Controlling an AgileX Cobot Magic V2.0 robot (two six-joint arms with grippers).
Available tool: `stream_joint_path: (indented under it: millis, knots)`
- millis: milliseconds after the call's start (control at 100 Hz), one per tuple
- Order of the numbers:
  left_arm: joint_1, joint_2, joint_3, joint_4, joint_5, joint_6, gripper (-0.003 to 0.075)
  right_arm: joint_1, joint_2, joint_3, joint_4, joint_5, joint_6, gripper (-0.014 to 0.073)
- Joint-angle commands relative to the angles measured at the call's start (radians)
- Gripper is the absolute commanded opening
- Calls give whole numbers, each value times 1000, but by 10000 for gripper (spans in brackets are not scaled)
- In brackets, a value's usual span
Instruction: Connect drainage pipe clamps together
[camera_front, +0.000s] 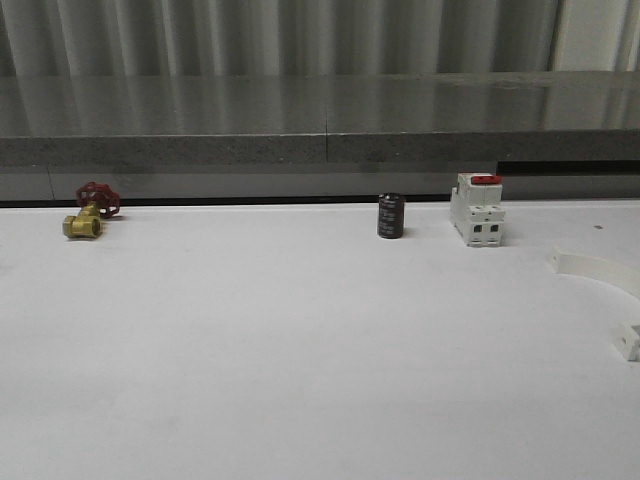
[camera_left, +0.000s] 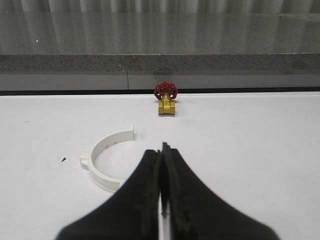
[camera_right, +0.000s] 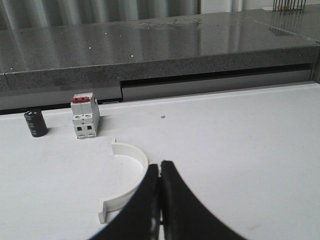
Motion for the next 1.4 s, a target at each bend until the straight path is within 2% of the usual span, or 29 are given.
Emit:
stream_joint_path:
  millis: [0,750,1040,1250,1390]
  knots:
    - [2,-27,45,-6,-82,-1,-21,-1,-14,-17,-3,-77,-6,-65]
    - [2,-27,34,-8,-91,-1,-21,-1,-14,-17,-3,-77,-6,-65]
    - [2,18,-175,-8,48,-1,-21,-1,-14,-17,-3,-77,-6,-65]
    - [2,201,-404,-8,338,-1,-21,-1,-14,-17,-3,-77,-6,-65]
    - [2,338,-475,-8,351,-1,-21,-1,-14,-17,-3,-77,-6,-65]
